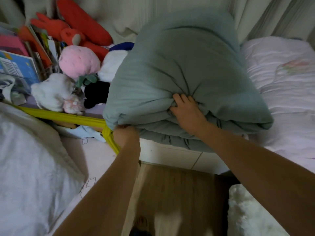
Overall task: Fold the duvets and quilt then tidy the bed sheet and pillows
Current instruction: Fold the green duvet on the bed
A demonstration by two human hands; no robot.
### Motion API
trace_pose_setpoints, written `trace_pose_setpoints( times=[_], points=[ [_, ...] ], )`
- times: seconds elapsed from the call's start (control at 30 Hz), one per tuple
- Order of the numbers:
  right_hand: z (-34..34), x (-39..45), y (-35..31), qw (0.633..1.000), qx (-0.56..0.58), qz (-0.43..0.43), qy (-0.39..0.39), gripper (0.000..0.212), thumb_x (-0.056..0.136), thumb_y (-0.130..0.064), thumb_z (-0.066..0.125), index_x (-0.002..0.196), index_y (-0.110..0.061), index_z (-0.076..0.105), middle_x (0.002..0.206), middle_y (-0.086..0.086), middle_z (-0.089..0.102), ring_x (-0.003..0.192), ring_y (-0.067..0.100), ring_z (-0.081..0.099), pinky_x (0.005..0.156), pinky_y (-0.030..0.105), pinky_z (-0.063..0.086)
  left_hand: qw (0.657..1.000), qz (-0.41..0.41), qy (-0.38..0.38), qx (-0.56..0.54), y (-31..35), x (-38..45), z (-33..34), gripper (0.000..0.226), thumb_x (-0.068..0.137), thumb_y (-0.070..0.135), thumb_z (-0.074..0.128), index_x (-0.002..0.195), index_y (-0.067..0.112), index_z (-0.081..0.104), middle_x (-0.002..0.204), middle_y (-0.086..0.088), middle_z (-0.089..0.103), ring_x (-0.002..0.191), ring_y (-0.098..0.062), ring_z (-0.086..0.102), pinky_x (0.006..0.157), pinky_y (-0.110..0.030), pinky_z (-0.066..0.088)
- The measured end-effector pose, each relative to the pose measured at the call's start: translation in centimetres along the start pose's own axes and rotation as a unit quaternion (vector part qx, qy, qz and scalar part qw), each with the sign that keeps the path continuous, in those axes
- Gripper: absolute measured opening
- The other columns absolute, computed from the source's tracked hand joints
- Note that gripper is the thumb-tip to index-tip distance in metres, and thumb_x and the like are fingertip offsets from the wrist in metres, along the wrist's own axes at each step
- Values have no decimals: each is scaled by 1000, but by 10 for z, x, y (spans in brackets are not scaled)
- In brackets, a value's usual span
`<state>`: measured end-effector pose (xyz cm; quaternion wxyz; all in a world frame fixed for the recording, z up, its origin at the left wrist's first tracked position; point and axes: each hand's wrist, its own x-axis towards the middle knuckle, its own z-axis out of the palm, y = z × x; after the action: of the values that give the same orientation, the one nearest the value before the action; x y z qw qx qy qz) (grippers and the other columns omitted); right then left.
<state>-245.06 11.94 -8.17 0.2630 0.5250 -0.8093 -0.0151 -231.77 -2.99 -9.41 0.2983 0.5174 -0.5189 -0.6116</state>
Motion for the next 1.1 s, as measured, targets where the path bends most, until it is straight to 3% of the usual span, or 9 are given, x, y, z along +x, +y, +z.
trace_pose_setpoints(
  times=[0.1,0.23,0.33,0.47,0.63,0.77,0.87,1.0,1.1],
  points=[
    [-37,-21,16,997,0,-77,7,41,74,-28,74,112,-17,65,130,18,53,108,35,55,95,43,41,936,263,70,222,-3,-50,-16,67,75,6,64,138,7,40,133,-20,45,120,-36,46,96,-42,39],
    [-78,-61,58,998,-56,0,12,83,71,-52,69,142,-19,43,148,21,35,137,38,29,111,58,17,705,538,-39,460,30,-74,20,107,65,32,79,153,19,19,157,-15,19,144,-35,19,117,-47,13],
    [-89,-86,78,985,-94,119,-87,113,62,-55,77,153,-24,18,153,21,25,141,38,23,109,66,16,551,594,-80,580,56,-75,58,115,70,43,77,154,14,4,159,-19,10,146,-41,7,118,-56,8],
    [-77,-82,82,967,-148,170,-115,89,76,-28,71,152,-22,23,111,16,56,93,32,54,78,45,50,457,606,-97,644,63,-86,93,101,88,40,60,151,9,-12,160,-18,-2,145,-42,-5,117,-57,2],
    [-57,-97,95,973,-104,191,-80,60,80,-11,62,139,-17,50,83,14,59,58,28,56,45,30,46,444,560,-190,674,51,-98,112,97,88,41,57,151,30,-15,160,-8,-11,143,-49,-8,109,-71,-3],
    [-36,-132,46,913,53,222,-339,77,98,-19,46,152,-13,-8,131,22,43,107,35,54,86,41,49,368,461,-326,739,30,-106,103,85,92,44,52,153,32,-6,161,-1,-13,143,-46,-8,110,-69,3],
    [-55,-129,65,887,134,218,-383,85,95,-29,49,152,-20,-14,139,19,38,118,36,49,95,44,42,383,430,-417,703,65,-117,103,65,93,46,51,150,29,24,157,-2,20,140,-36,25,112,-54,25],
    [-114,-89,118,857,277,206,-383,65,88,-35,58,147,-20,36,135,11,53,123,30,50,103,32,36,481,437,-411,639,136,-113,106,47,97,35,48,143,23,43,145,-4,44,130,-25,43,107,-39,37],
    [-138,-44,154,884,283,249,-278,26,92,-15,51,107,-7,70,114,11,67,109,27,59,92,26,36,504,443,-375,639,183,-90,124,48,97,33,48,143,18,43,144,-9,45,130,-26,43,108,-36,35]
  ],
)
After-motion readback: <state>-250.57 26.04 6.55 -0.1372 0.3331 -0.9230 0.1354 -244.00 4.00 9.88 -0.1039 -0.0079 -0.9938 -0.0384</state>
